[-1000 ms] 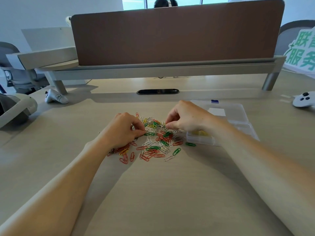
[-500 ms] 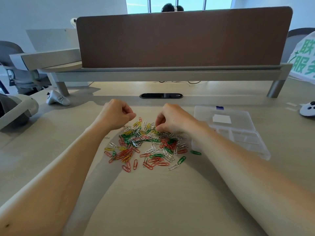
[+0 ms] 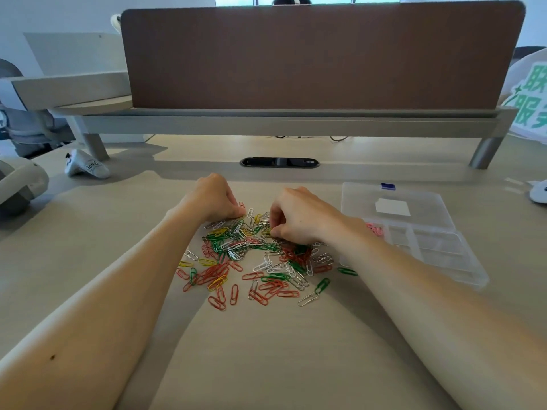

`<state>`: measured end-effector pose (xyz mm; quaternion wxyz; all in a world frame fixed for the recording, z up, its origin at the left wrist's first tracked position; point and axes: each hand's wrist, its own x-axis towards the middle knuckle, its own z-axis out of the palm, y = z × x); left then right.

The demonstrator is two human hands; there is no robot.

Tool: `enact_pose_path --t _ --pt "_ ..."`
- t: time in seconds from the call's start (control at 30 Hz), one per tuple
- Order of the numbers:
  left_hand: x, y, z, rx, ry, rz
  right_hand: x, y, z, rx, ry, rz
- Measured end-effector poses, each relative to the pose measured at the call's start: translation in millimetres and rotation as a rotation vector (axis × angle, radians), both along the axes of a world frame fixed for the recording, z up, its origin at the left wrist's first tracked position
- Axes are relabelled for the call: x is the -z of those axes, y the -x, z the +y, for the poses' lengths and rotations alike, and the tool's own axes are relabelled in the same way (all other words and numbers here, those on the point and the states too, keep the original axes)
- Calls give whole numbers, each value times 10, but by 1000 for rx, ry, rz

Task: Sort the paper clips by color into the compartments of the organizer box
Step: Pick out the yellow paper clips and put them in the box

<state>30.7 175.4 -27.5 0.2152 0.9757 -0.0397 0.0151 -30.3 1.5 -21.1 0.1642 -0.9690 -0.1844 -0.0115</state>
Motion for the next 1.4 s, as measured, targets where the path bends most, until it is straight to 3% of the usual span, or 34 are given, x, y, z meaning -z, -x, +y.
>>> enact_pose_path --t 0.23,0.63,1.4 --pt "-26 -20 39 39 39 129 -27 1 -43 17 -77 -12" --pt "-52 31 90 54 262 -47 -78 0 -88 9 -150 20" --pt "-5 25 -52 106 -138 35 -82 -69 -206 49 -188 9"
